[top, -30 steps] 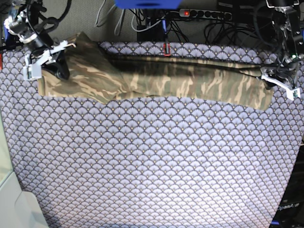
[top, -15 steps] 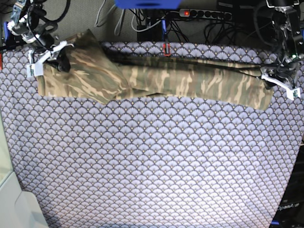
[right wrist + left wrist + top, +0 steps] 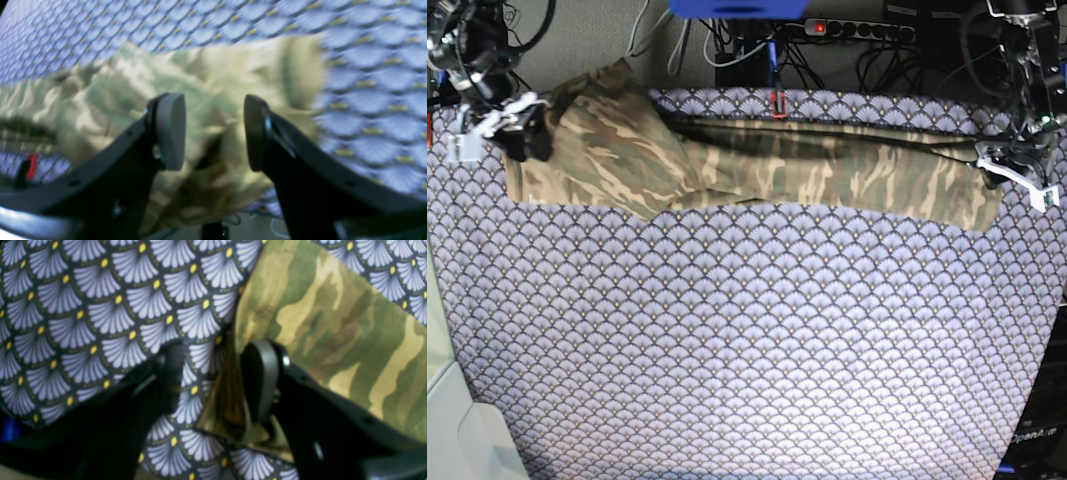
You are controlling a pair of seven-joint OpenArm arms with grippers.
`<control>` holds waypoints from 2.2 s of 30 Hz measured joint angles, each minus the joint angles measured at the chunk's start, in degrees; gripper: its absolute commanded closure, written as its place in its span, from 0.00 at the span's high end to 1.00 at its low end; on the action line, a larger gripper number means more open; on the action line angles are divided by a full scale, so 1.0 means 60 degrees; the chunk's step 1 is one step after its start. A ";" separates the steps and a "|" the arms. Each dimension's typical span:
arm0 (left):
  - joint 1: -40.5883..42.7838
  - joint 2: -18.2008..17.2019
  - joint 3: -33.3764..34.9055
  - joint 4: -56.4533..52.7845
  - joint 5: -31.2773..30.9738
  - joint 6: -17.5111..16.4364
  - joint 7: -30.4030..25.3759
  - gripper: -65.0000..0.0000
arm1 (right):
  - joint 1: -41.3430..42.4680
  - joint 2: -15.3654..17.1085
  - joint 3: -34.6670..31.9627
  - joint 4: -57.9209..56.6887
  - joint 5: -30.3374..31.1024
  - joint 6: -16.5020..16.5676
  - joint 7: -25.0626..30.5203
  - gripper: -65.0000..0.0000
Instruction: Fold the T-shirt properly
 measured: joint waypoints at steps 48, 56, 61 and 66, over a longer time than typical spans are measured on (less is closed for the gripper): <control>-0.0448 -0.0153 0.0018 0.0000 0.0000 0.0033 0.0007 0.46 | -0.0750 -0.1512 0.0976 -0.1767 0.1603 -0.0011 -0.3082 0.46; -0.0444 -0.0127 0.0018 0.0000 0.0004 0.0033 0.0007 0.46 | -0.0503 -0.1461 0.0550 -0.1767 0.1566 -0.0011 -0.3107 0.46; -0.0444 -0.0127 0.0018 0.0000 0.0004 0.0033 0.0007 0.46 | -0.0372 -0.1457 0.0459 -0.1767 0.1566 -0.0011 -0.3107 0.46; -0.0444 -0.0127 0.0018 0.0000 0.0004 0.0033 0.0007 0.46 | -0.0372 -0.1457 0.0463 -0.1770 0.1566 -0.0011 -0.3067 0.46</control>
